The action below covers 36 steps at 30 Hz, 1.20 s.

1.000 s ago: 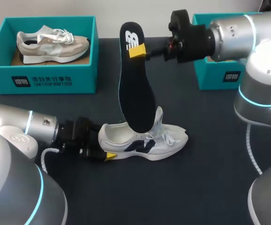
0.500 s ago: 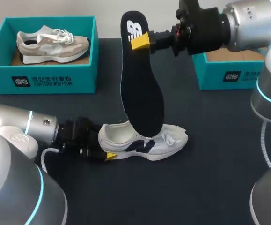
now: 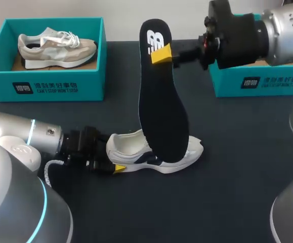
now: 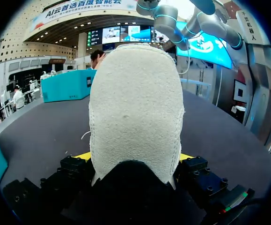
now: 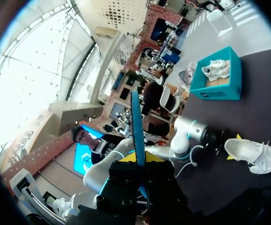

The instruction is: Take the shoe out of the shoebox, open the shoe tongue, remove and reinsert the insole, then place the shoe into the shoebox

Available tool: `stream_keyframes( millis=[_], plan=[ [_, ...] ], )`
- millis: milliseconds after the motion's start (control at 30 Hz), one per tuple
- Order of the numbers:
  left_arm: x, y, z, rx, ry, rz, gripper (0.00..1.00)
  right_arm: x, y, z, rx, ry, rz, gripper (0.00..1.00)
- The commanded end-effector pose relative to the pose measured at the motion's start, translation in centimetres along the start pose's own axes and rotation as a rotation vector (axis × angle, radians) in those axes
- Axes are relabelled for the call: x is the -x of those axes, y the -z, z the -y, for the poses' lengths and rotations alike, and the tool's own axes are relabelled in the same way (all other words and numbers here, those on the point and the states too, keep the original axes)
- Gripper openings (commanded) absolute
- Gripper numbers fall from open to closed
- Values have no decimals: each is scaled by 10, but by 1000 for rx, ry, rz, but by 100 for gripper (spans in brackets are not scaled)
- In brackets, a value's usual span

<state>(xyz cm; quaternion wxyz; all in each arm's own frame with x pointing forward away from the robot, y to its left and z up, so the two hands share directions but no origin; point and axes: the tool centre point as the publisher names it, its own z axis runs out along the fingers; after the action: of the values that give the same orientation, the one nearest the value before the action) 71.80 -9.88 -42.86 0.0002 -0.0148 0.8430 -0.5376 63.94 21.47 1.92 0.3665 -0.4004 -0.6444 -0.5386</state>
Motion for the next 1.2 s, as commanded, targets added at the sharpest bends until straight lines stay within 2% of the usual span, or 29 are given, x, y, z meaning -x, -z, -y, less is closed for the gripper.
stream_keyframes(
  millis=[33, 600, 700, 1200],
  plan=[
    [-1, -8, -5, 3, 0, 3, 0, -3, 7, 12, 20, -2, 2, 0],
    [-1, -8, -5, 3, 0, 3, 0, -4, 10, 33, 27, -56, -20, 0],
    [-1, -8, -5, 3, 0, 3, 0, -4, 10, 32, 49, -38, 1, 0],
    [-1, -8, -5, 3, 0, 3, 0, -4, 10, 32, 49, -38, 1, 0]
  ],
)
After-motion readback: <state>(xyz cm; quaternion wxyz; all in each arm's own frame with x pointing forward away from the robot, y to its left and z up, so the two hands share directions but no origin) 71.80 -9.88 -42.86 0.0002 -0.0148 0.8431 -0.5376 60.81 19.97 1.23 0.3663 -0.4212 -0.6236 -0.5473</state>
